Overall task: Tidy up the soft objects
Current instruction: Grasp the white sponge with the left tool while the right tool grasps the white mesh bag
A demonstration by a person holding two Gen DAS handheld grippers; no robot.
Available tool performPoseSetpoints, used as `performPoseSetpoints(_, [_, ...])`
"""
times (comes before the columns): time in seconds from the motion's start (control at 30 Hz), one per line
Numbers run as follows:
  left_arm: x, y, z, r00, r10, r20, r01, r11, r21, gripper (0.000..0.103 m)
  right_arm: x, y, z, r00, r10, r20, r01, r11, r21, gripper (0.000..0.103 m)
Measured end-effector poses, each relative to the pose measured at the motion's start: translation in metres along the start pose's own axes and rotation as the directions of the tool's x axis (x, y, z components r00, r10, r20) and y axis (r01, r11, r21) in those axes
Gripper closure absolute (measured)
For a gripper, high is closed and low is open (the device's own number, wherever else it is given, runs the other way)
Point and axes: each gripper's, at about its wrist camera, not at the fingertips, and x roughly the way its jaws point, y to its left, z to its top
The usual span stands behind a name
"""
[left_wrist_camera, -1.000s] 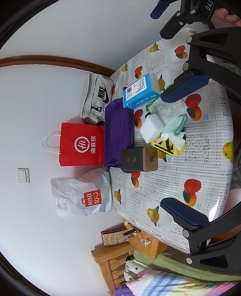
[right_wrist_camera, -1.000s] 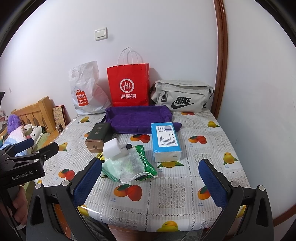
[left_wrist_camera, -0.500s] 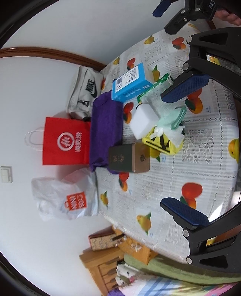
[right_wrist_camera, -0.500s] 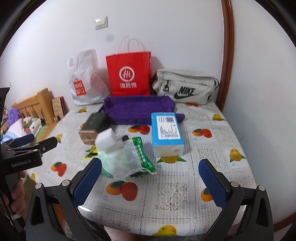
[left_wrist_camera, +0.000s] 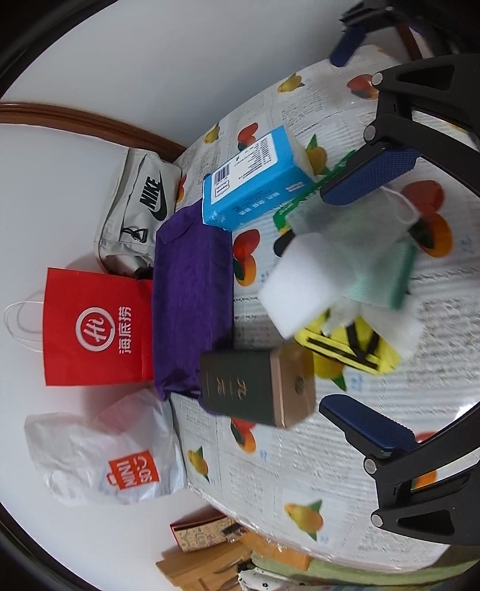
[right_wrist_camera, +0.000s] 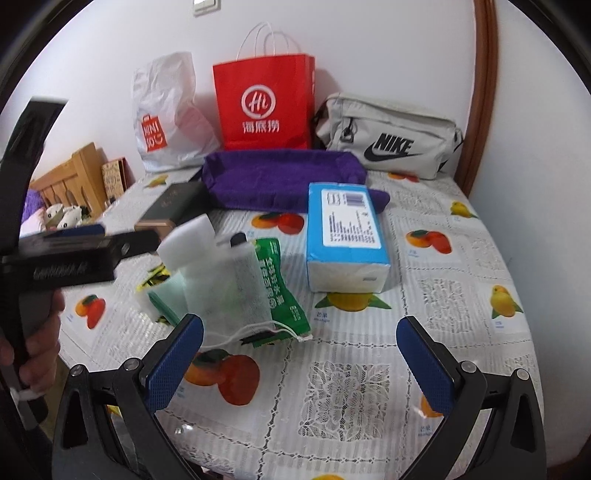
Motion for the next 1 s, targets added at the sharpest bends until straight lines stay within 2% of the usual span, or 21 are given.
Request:
performPoseSetpoints(0.2, [0.034,-0.006,0.01,0.999,-0.01,-0.043,0.01,1.0,-0.018,0.0,0.019,-0.009,-0.002,0.997,0.069,-0.041,-0.068,0.997,0.025,0.0])
performPoseSetpoints(0.37, [0.057,-0.01,0.01,0.997,0.012,-0.081,-0.013,1.0,-0.014,0.0,0.03,-0.011,0.0,0.994,0.095,-0.052,-0.093,0.995,0.029,0.0])
performPoseSetpoints(0.43, [0.063,-0.01,0.008,0.996,0.02,-0.091,-0.021,1.0,-0.012,0.008,0.035,-0.011,0.001,0.993,0.101,-0.058,-0.1,0.995,0.024,0.0])
performPoseSetpoints(0.5, [0.063,-0.007,0.008,0.996,0.002,-0.086,-0.003,1.0,-0.017,0.029,0.041,-0.009,0.002,0.992,0.109,-0.065,-0.108,0.994,0.02,0.0])
performPoseSetpoints(0.53, [0.061,-0.006,0.008,0.997,-0.017,-0.079,0.016,1.0,-0.019,0.032,0.044,-0.008,0.003,0.991,0.117,-0.069,-0.116,0.993,0.019,0.0])
performPoseSetpoints(0.8, [0.041,0.014,0.007,0.998,-0.06,-0.036,0.058,0.997,-0.048,0.035,0.062,0.021,0.011,0.98,0.186,-0.073,-0.19,0.98,-0.061,0.0])
performPoseSetpoints(1.0, [0.024,0.037,-0.002,0.999,-0.046,-0.012,0.045,0.997,-0.068,0.035,0.079,0.047,0.013,0.978,0.188,-0.09,-0.199,0.97,-0.138,0.0])
